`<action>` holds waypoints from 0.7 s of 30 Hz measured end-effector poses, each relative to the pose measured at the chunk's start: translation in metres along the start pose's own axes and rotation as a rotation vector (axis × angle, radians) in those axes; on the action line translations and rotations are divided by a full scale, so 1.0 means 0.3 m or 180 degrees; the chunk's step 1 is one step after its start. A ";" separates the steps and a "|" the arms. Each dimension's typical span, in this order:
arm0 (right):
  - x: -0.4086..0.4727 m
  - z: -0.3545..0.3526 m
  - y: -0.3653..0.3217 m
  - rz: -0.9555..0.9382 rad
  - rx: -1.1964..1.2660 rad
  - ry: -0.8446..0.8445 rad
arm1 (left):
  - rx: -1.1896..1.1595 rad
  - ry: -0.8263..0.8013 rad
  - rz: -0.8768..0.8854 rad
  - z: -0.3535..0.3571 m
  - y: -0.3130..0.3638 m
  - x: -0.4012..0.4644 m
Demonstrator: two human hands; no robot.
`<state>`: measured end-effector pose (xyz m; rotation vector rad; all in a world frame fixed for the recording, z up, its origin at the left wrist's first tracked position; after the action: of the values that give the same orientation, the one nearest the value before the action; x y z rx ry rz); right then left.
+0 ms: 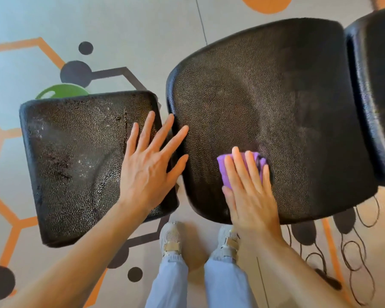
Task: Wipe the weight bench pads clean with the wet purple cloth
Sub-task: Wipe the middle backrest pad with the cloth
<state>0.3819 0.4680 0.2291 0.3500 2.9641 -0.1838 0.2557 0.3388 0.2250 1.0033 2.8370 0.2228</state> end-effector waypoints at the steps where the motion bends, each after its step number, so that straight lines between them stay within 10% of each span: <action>1: -0.029 0.013 0.005 -0.0110 -0.0042 -0.0042 | 0.0002 -0.0006 -0.0005 0.000 -0.003 0.000; 7: 0.426 -0.079 0.055 0.0248 0.0044 0.0322 | 0.0073 -0.0054 0.0015 0.007 0.000 0.001; 13: -0.061 0.014 0.033 0.0039 -0.0062 -0.0172 | 0.0063 -0.0058 -0.0003 0.005 -0.006 0.000; 21: 0.214 -0.016 0.013 0.0007 -0.0143 0.0138 | 0.0111 -0.0034 0.0007 0.011 -0.001 0.002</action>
<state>0.3206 0.4868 0.2230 0.3561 3.0050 -0.1103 0.2555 0.3394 0.2217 1.0110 2.8398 0.1682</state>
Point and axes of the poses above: each hand's wrist, its own x-axis towards the middle knuckle, its own z-axis out of the palm, y = z × x, the point moved 10 cm from there along x, towards the middle knuckle
